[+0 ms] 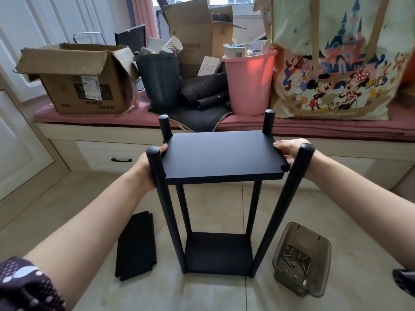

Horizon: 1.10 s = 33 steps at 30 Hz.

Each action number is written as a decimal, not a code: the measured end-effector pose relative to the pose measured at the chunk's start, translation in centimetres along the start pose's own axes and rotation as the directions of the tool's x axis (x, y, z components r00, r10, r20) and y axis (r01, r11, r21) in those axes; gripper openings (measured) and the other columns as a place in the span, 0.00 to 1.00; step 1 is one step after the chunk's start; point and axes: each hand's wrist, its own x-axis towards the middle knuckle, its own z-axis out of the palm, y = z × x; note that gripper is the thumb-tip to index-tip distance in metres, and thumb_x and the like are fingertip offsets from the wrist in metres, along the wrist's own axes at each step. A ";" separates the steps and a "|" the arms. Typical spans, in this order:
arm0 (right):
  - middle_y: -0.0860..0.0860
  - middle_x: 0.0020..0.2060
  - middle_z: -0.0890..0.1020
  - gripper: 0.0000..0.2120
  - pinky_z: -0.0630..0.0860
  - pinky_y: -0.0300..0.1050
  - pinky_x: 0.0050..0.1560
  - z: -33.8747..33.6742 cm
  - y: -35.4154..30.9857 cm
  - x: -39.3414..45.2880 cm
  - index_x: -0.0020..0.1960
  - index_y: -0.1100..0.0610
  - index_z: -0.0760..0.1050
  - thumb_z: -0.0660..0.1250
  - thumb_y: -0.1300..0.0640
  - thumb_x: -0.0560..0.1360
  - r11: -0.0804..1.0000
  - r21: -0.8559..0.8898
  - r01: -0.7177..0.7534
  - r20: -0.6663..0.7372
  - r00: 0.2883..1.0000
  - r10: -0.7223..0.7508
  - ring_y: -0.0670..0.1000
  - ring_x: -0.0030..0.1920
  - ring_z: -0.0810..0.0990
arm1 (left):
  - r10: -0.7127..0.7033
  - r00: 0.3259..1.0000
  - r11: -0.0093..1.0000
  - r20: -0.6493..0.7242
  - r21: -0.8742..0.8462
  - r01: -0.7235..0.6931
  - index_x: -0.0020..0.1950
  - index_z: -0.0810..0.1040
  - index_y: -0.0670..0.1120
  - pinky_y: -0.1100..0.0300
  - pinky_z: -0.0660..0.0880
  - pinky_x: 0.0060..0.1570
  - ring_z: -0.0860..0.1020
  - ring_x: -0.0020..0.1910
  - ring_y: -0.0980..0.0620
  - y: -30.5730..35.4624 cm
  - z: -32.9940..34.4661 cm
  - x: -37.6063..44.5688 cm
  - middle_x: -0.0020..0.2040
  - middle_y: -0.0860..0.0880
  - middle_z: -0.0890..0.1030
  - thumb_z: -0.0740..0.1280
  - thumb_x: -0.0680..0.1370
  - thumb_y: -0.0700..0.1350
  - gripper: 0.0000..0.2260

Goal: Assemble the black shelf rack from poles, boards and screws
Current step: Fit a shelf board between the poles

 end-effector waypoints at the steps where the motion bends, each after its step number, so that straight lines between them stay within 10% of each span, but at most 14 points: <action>1: 0.56 0.39 0.85 0.05 0.80 0.44 0.30 -0.1 0.2 0.2 0.48 0.63 0.80 0.67 0.62 0.77 1.000 0.010 -0.016 0.015 1.000 0.016 0.54 0.33 0.85 | 0.009 1.000 1.000 0.007 0.004 -0.009 0.53 0.80 0.46 0.65 0.76 0.26 0.83 0.30 0.52 -0.3 -0.2 0.2 0.37 0.50 0.85 0.66 0.80 0.55 0.13; 25: 0.56 0.46 0.86 0.06 0.82 0.55 0.47 -2.2 8.9 3.5 0.52 0.59 0.78 0.69 0.63 0.75 0.993 -0.030 -0.114 0.127 0.985 0.117 0.57 0.49 0.86 | -0.012 0.997 0.997 0.076 0.079 0.006 0.57 0.78 0.44 0.61 0.78 0.27 0.85 0.34 0.53 -7.8 -2.1 2.4 0.37 0.51 0.86 0.65 0.81 0.55 0.15; 33: 0.56 0.48 0.85 0.06 0.81 0.54 0.50 -1.8 11.2 3.6 0.49 0.55 0.77 0.65 0.65 0.78 0.990 -0.052 -0.130 0.117 0.984 0.135 0.55 0.49 0.85 | -0.024 0.998 0.998 0.057 0.059 0.020 0.60 0.80 0.44 0.55 0.79 0.38 0.85 0.42 0.49 -10.0 -2.3 3.2 0.50 0.47 0.86 0.65 0.81 0.55 0.16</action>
